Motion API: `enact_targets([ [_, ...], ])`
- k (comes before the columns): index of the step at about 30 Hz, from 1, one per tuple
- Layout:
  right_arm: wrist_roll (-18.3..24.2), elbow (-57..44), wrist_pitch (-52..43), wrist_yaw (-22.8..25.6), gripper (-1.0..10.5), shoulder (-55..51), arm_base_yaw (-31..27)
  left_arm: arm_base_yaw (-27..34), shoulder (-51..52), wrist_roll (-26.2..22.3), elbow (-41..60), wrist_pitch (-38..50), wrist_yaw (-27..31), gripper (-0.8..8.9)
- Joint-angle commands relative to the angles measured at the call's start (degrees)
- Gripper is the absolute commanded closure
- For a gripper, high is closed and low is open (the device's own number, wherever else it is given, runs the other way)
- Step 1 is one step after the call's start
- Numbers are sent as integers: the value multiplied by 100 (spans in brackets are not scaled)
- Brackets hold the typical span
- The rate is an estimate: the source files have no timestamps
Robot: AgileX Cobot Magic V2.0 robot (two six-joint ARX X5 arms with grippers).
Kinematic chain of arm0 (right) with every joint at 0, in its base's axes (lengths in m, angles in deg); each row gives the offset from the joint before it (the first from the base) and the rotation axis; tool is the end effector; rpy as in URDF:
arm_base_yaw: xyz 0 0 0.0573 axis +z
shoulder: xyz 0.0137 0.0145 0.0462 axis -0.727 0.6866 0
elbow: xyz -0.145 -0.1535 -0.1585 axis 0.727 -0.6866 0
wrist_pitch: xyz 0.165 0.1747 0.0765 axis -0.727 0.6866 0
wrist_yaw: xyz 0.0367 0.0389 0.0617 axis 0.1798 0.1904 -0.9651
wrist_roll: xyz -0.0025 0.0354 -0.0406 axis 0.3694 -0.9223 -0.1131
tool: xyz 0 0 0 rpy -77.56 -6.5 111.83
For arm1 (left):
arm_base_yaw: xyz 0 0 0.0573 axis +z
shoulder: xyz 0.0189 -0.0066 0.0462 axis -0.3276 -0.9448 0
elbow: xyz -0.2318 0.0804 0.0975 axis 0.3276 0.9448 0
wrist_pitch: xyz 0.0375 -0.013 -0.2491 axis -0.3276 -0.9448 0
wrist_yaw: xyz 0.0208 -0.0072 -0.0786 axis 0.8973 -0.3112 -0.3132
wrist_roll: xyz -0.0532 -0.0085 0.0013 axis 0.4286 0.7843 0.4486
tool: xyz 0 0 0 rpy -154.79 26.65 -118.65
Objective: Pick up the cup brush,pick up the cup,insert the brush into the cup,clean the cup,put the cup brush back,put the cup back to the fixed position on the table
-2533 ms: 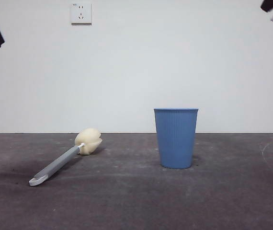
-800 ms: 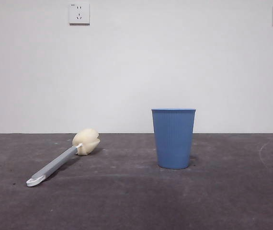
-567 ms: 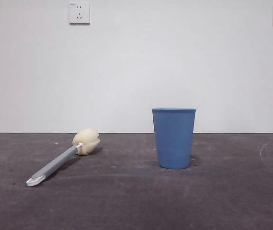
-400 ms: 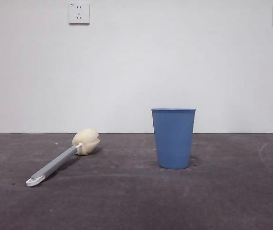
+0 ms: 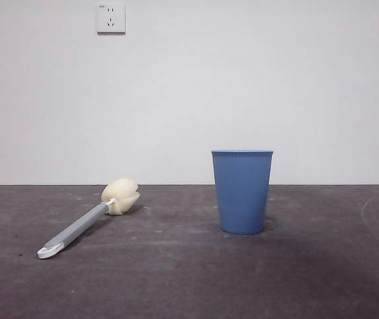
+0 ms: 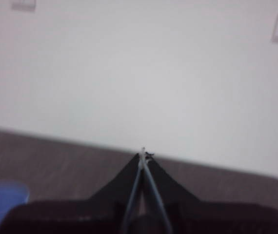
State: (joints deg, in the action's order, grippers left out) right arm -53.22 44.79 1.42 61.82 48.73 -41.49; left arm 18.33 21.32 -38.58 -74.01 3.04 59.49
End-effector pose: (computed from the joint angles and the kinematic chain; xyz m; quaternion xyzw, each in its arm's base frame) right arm 0.1013 0.0104 0.2340 -0.0898 -0.0914 0.0590 0.9900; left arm 0.0955 -0.0025 0.1512 -0.0506 0.0874 -0.0228 0.9946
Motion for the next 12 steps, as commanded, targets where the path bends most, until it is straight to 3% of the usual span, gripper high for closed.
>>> enact_targets([
  [1, 177, -855, -52, -50, 946, -520, -70, 20, 20, 55, 83, 22, -35, 817],
  [12, 13, -1154, 1762, -352, 946, -1174, -179, 17, 17, 55, 81, 48, -37, 817],
])
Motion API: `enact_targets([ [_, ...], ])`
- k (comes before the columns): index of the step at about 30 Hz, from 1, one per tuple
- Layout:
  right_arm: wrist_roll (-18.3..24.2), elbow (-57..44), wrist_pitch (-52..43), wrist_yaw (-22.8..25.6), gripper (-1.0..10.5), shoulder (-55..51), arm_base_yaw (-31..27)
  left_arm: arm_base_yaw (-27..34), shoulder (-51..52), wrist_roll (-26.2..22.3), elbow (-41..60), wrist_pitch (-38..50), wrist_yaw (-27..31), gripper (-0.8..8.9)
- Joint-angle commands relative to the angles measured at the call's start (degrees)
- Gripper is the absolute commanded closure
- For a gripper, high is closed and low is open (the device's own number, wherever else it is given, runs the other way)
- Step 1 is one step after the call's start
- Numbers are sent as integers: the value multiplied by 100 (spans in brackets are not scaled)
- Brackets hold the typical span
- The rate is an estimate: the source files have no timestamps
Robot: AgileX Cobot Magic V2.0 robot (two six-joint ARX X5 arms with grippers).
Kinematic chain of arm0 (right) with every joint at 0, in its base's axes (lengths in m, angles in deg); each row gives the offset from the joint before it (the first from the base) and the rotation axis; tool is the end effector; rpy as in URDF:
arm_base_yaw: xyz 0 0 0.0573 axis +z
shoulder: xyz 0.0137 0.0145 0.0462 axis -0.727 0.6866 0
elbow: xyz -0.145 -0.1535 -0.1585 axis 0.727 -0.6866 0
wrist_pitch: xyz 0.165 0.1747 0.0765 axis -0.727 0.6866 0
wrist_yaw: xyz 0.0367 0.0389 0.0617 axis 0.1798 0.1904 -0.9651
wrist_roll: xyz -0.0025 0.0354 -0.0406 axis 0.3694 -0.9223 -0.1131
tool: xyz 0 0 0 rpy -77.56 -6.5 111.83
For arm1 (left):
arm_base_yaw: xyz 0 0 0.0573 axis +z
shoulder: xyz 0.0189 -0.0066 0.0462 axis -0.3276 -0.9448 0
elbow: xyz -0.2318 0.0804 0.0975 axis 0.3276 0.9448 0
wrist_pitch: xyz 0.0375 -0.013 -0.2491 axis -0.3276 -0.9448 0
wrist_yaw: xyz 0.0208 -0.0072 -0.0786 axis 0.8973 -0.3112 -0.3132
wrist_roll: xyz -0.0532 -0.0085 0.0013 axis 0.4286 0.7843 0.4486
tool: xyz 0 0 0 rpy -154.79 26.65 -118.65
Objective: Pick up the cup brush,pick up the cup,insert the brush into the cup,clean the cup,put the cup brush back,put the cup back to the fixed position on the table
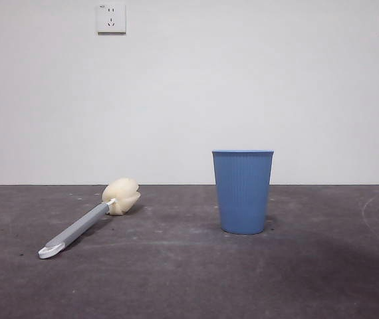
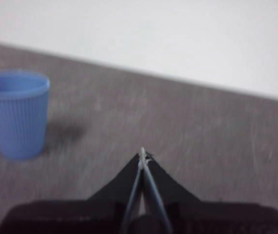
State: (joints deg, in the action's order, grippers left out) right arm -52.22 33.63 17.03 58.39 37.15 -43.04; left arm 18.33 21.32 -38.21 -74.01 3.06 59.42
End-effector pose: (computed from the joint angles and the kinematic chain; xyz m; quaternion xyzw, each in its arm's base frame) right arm 0.0963 0.0091 0.1573 -0.0995 0.0381 0.0880 0.9904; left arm 0.0955 -0.0025 0.1513 -0.0539 0.0873 -0.0232 0.9945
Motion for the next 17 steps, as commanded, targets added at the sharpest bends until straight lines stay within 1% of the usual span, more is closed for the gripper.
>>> enact_targets([
  [1, -101, -37, 378, -9, 946, -15, -24, 17, 17, 17, 81, 42, -33, 817],
  [4, -310, -37, 472, 37, 946, -13, -31, 17, 17, 17, 83, 52, -33, 817],
  [6, -367, -37, 472, 35, 946, -13, -31, 17, 17, 17, 81, 52, -33, 817],
  [9, -365, -37, 472, 66, 946, -13, -31, 20, 17, 17, 81, 55, -33, 817],
  [13, -455, -37, 470, 339, 946, -13, -28, 20, 17, 17, 83, 55, -33, 817],
  [15, -365, -37, 466, 345, 946, -13, -28, 17, 17, 17, 81, 55, -31, 817],
  [17, -365, -37, 461, 339, 946, -13, -28, 17, 17, 17, 81, 55, -33, 817],
])
